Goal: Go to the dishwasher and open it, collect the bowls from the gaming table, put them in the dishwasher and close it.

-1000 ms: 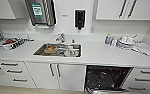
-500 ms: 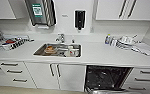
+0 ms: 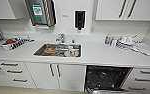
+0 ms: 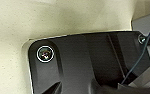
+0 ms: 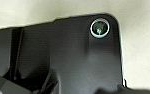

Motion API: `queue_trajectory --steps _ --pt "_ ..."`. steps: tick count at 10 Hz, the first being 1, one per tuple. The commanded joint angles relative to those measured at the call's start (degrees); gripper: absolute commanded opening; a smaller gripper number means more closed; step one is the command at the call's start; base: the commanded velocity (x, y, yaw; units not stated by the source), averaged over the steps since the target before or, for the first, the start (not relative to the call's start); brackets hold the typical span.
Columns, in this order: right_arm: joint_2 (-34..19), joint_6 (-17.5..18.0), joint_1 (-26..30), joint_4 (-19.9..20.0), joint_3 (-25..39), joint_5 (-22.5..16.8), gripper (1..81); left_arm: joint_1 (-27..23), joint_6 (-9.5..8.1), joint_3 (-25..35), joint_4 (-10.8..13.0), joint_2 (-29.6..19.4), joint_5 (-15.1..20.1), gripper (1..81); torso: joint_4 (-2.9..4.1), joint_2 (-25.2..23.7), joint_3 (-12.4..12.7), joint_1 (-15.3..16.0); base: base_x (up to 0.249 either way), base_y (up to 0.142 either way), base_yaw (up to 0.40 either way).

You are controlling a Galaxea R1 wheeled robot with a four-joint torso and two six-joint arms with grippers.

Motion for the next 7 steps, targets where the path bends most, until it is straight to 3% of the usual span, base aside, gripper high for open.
queue_trajectory --steps 1,7 --pt "0.6 -0.3 1.4 -1.0 -2.1 -2.4 81.1 -0.6 0.22 -5.4 0.5 3.2 1.7 81.1 0.0 0.0 0.0 0.0 0.0 0.0 0.0" --pt "3.5 -0.4 1.3 -1.2 -6.2 -3.0 81.1 -0.5 -0.22 -15.0 0.1 9.6 2.8 81.1 0.0 0.0 0.0 0.0 0.0 0.0 0.0"
